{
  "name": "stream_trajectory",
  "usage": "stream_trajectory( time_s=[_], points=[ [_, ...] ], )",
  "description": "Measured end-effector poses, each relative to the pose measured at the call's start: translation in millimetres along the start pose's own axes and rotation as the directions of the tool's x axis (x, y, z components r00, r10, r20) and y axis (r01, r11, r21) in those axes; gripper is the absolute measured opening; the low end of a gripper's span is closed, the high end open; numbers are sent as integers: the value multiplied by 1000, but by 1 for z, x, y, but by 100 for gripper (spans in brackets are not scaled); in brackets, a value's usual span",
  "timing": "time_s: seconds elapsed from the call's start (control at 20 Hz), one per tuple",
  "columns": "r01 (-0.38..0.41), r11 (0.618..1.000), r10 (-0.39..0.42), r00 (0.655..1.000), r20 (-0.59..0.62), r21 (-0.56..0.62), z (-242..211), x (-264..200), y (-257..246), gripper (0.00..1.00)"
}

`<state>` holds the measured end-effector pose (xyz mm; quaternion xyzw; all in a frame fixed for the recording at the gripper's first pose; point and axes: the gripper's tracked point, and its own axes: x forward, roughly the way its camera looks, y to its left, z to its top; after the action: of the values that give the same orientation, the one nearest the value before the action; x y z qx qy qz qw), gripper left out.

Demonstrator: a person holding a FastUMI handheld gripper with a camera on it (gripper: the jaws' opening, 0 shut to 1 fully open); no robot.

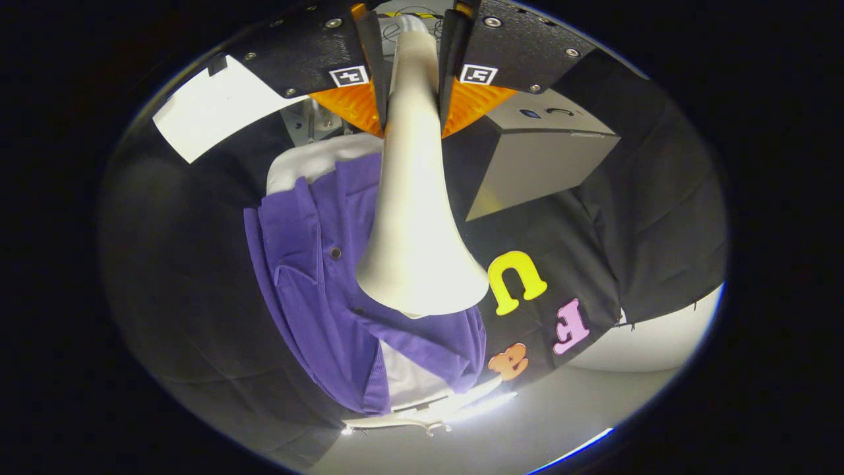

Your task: Iron the clothes twice with a garment steamer, once on the left side and once on the right side.

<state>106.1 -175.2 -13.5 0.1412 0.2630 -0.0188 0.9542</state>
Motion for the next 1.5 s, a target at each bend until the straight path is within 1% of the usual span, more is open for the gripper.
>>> stream_trajectory(
  time_s=[0.2, 0.3, 0.4, 0.5, 0.55, 0.65, 0.75, 0.8, 1.0, 1.15, 1.3, 1.5],
  points=[
    [3, 1000, -2, 993, 117, -8, 68, 0, -1, 36],
    [-6, 1000, 4, 984, 176, 10, 104, -1, -3, 36],
    [-13, 999, 6, 972, 237, 29, 139, 1, -7, 36],
    [8, 1000, -16, 955, 296, 29, 171, 8, -18, 35],
    [6, 999, -19, 946, 325, 42, 187, 10, -22, 35],
    [-3, 998, -22, 936, 352, 70, 207, 22, -22, 35],
    [7, 995, -44, 924, 381, 99, 223, 43, -31, 35],
    [19, 993, -63, 918, 393, 114, 230, 53, -37, 35],
    [64, 987, -115, 922, 370, 148, 233, 95, -63, 35],
    [123, 979, -171, 928, 332, 160, 225, 126, -89, 35],
    [158, 979, -194, 923, 333, 132, 219, 136, -98, 35],
    [172, 978, -201, 928, 314, 118, 201, 137, -109, 36]
  ],
)
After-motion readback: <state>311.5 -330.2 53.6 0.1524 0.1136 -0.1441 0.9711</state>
